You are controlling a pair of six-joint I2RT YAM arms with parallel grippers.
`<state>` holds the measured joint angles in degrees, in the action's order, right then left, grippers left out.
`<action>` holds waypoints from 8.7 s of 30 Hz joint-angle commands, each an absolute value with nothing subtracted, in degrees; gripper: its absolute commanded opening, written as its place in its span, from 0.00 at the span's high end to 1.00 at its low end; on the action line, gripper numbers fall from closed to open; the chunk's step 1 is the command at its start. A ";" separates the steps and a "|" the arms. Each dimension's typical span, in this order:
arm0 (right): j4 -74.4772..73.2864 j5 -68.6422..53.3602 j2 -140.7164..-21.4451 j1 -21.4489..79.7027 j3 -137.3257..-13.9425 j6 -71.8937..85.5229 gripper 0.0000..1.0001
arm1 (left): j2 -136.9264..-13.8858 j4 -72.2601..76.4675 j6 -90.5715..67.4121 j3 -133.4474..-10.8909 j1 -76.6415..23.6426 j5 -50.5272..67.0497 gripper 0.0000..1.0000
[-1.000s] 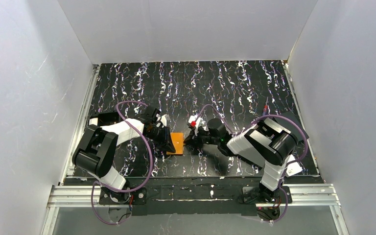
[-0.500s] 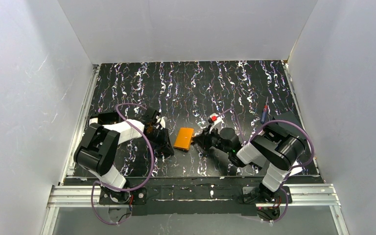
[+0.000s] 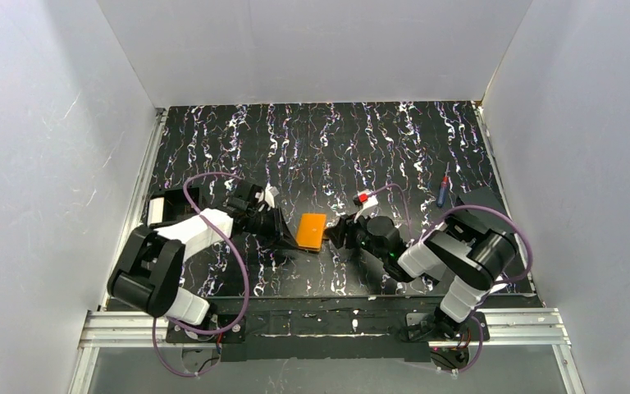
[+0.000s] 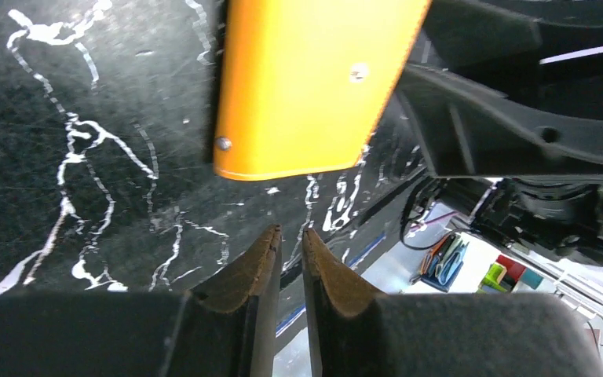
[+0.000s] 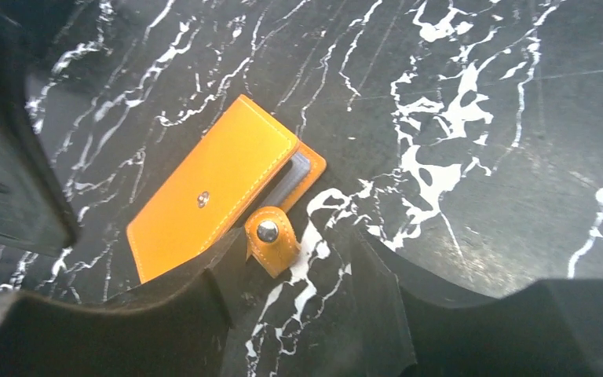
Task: Put the credit cards into the card holder
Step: Close the card holder at the center of the board.
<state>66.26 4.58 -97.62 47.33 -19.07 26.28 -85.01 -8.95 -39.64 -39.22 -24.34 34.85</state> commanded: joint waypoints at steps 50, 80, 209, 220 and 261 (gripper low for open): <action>44.06 23.50 -90.03 51.53 -25.51 33.07 0.52 | -93.85 -3.67 -43.75 -50.06 -24.61 38.34 0.78; -9.13 2.06 -97.42 44.80 -60.95 20.89 0.44 | -110.80 -6.52 -41.13 -60.03 -24.55 32.95 0.84; 6.13 -14.82 -97.68 40.58 -54.31 36.07 0.99 | -100.06 -6.70 -39.34 -53.03 -21.01 38.88 0.75; 9.71 -17.32 -100.11 40.61 -54.12 39.63 0.99 | -103.89 -2.16 -40.80 -49.77 -21.05 38.92 0.84; -8.66 10.68 -104.29 54.88 -64.03 22.15 0.99 | -103.35 -0.35 -42.17 -47.98 -21.42 39.11 0.85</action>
